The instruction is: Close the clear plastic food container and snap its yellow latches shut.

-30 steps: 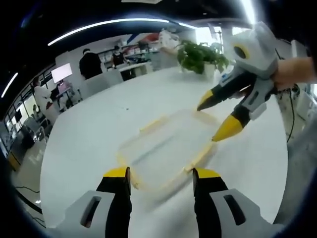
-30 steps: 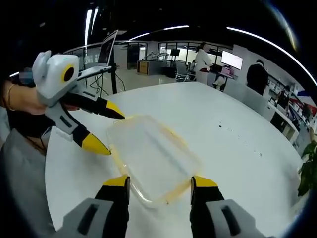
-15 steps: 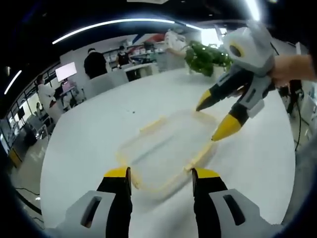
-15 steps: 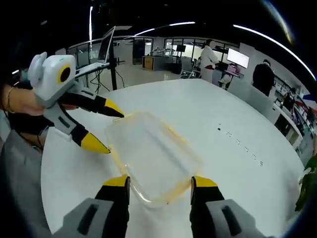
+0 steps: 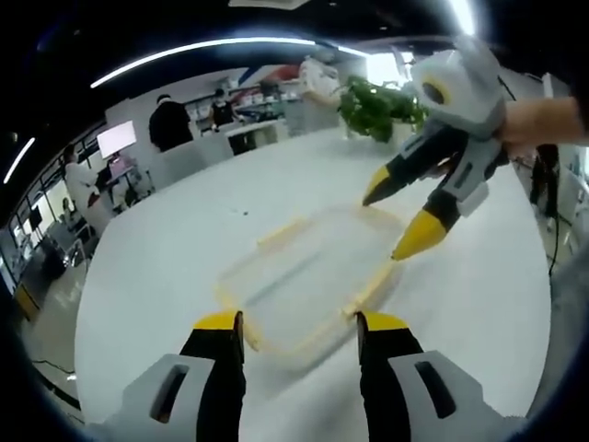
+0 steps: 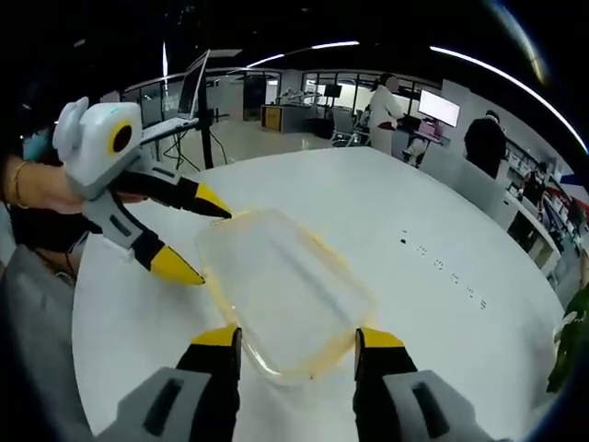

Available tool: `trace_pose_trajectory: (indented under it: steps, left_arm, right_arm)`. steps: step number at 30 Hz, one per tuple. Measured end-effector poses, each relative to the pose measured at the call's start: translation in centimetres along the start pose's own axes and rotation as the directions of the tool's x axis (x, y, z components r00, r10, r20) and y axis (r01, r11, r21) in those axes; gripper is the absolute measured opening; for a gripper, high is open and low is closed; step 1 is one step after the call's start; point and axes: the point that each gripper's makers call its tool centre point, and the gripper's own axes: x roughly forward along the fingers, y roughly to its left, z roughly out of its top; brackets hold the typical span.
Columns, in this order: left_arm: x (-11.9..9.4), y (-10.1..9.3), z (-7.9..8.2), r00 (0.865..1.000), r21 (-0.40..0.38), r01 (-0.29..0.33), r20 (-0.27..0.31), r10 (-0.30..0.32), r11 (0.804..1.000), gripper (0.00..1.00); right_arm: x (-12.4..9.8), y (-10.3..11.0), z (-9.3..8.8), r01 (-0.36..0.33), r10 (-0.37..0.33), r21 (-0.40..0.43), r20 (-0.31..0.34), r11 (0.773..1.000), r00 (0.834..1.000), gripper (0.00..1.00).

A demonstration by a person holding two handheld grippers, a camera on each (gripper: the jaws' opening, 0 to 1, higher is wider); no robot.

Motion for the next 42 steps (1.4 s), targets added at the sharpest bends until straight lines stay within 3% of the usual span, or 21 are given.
trace_pose_trajectory:
  steps: [3, 6, 10, 16, 26, 32, 38, 42]
  left_arm:
    - [-0.1, -0.4, 0.0, 1.000, -0.009, 0.023, -0.009, -0.023, 1.000, 0.52]
    - [-0.5, -0.5, 0.0, 1.000, -0.002, 0.021, -0.015, -0.021, 1.000, 0.53]
    - [-1.0, -1.3, 0.1, 0.999, -0.005, 0.052, -0.013, -0.053, 0.999, 0.53]
    - [-2.2, -2.6, -0.4, 0.998, 0.020, 0.061, -0.029, -0.061, 0.998, 0.53]
    - [-5.0, -3.5, -1.1, 0.998, -0.034, 0.053, -0.021, -0.054, 0.998, 0.54]
    - [-7.1, -3.4, -1.0, 0.999, -0.091, 0.039, 0.011, -0.038, 0.995, 0.54]
    - [-8.8, -4.4, -1.6, 0.998, -0.128, 0.063, 0.037, -0.059, 0.990, 0.55]
    - [-10.4, -4.6, -1.2, 0.995, -0.148, 0.039, 0.092, -0.025, 0.988, 0.58]
  right_arm:
    - [-0.1, -0.2, -0.1, 0.013, -0.013, 0.003, -0.008, 1.000, 1.000, 0.52]
    - [-0.5, 0.3, -1.0, -0.009, 0.009, 0.005, -0.046, 1.000, 0.999, 0.63]
    - [-1.3, 1.1, -1.9, -0.019, 0.019, 0.007, -0.061, 1.000, 0.998, 0.63]
    - [-2.5, 2.1, -2.7, -0.022, 0.024, 0.070, -0.028, 0.997, 0.999, 0.63]
    - [-4.6, 3.9, -2.6, -0.008, 0.004, 0.111, 0.033, 0.994, 0.999, 0.63]
    - [-6.2, 5.1, -2.1, -0.005, -0.002, 0.115, 0.068, 0.993, 0.998, 0.63]
    - [-7.3, 6.1, -2.8, 0.021, -0.027, 0.117, 0.052, 0.993, 0.998, 0.63]
    - [-8.4, 6.9, -2.6, 0.027, -0.044, 0.169, 0.097, 0.985, 0.994, 0.64]
